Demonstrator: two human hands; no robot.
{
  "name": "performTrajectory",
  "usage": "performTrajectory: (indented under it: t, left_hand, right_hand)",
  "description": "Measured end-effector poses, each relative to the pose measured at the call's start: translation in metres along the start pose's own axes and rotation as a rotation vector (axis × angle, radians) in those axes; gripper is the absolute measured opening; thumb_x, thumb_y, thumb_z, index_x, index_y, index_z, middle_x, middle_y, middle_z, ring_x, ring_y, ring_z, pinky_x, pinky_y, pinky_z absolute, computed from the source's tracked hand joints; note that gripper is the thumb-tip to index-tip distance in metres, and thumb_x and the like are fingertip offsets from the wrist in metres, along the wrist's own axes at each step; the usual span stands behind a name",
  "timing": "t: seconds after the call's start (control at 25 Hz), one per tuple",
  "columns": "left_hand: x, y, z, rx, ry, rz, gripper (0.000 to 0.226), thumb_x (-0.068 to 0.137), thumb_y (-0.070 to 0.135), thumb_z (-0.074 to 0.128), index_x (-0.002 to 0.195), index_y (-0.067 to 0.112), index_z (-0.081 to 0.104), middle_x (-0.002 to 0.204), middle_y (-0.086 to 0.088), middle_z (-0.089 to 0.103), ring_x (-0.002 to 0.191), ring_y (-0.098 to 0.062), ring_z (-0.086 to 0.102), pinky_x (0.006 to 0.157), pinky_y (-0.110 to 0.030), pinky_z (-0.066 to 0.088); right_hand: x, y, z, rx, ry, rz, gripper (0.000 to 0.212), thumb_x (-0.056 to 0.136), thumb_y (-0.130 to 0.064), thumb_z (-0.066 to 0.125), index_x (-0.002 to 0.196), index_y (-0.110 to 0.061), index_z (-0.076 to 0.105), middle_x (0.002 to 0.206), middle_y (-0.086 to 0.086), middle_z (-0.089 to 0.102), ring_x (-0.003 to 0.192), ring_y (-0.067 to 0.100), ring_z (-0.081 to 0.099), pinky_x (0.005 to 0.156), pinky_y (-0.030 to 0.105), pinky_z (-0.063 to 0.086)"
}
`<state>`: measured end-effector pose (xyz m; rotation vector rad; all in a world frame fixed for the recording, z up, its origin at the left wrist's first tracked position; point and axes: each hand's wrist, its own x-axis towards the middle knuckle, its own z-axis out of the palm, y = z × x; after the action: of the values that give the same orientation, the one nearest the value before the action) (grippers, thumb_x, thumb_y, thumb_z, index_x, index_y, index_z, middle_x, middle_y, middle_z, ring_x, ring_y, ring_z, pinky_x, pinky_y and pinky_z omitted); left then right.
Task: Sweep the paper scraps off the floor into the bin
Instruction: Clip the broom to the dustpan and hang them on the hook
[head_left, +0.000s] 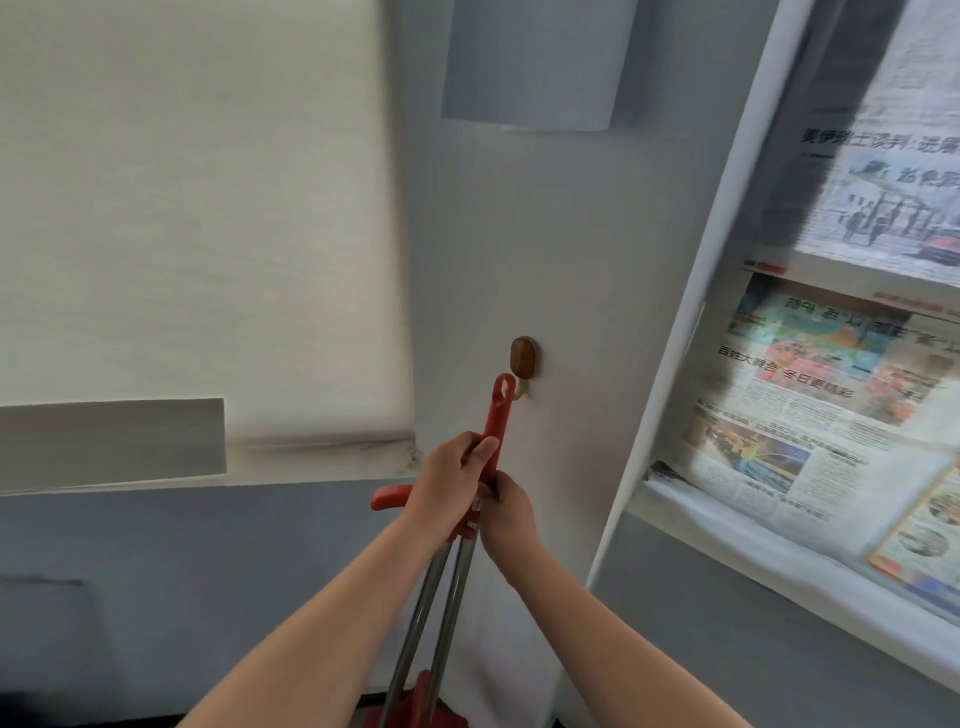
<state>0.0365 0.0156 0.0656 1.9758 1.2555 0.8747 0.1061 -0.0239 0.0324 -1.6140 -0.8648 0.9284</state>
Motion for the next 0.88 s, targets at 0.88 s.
performTrajectory:
  t: [0.88]
  left_hand:
    - [0.034, -0.019, 0.042, -0.036, -0.14, -0.239, 0.033, 0.1, 0.038, 0.045, 0.111, 0.015, 0.066, 0.098, -0.003, 0.072, 0.086, -0.017, 0.069, 0.061, -0.013, 0.044]
  right_hand:
    - [0.059, 0.055, -0.015, 0.325, -0.064, 0.216, 0.019, 0.096, -0.005, 0.038, 0.08, -0.005, 0.049, 0.075, 0.01, 0.044, 0.068, 0.022, 0.041, 0.064, 0.03, 0.039]
